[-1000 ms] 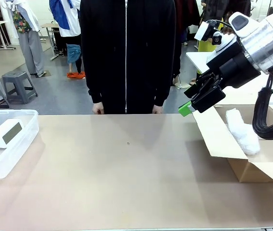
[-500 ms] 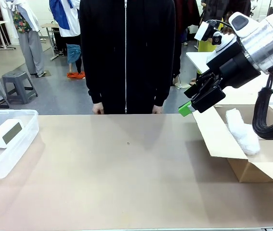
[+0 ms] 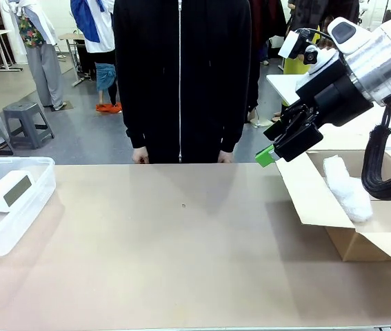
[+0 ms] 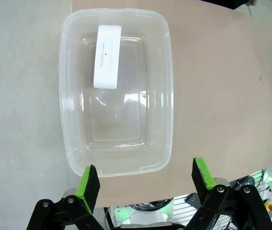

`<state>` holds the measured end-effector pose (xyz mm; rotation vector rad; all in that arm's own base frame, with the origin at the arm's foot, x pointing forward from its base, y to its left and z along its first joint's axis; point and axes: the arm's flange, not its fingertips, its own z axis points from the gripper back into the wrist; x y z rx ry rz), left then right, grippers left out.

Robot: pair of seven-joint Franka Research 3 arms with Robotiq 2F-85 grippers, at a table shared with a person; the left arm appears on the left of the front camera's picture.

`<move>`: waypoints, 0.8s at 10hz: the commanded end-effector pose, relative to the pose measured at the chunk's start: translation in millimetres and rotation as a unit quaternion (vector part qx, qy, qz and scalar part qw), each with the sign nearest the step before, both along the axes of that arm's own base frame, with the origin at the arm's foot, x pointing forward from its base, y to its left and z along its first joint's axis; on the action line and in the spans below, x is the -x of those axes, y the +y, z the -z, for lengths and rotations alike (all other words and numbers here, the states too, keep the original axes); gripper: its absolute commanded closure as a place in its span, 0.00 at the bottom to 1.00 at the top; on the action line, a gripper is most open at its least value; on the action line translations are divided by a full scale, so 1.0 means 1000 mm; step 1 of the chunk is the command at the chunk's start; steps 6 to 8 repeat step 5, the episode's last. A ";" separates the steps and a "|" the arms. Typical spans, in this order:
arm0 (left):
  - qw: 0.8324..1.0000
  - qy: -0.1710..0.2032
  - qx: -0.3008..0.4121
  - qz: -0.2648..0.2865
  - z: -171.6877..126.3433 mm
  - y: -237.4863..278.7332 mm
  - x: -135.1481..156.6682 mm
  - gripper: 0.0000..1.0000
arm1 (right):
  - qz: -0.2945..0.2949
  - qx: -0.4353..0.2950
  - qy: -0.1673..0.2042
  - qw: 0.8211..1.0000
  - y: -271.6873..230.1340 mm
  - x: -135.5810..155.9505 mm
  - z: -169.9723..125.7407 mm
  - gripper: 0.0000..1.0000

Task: Separate and place wrapped and unwrapped clocks.
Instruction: If the picked Digital clock is wrapped, place it in the Package Box ; if not, place it in the Organizing box.

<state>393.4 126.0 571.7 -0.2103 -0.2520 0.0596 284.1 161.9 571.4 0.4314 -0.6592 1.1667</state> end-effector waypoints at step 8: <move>1.000 -0.008 -0.003 -0.001 0.000 -0.001 0.001 0.00 | -0.005 -0.004 0.000 1.000 0.001 -0.002 0.002 0.00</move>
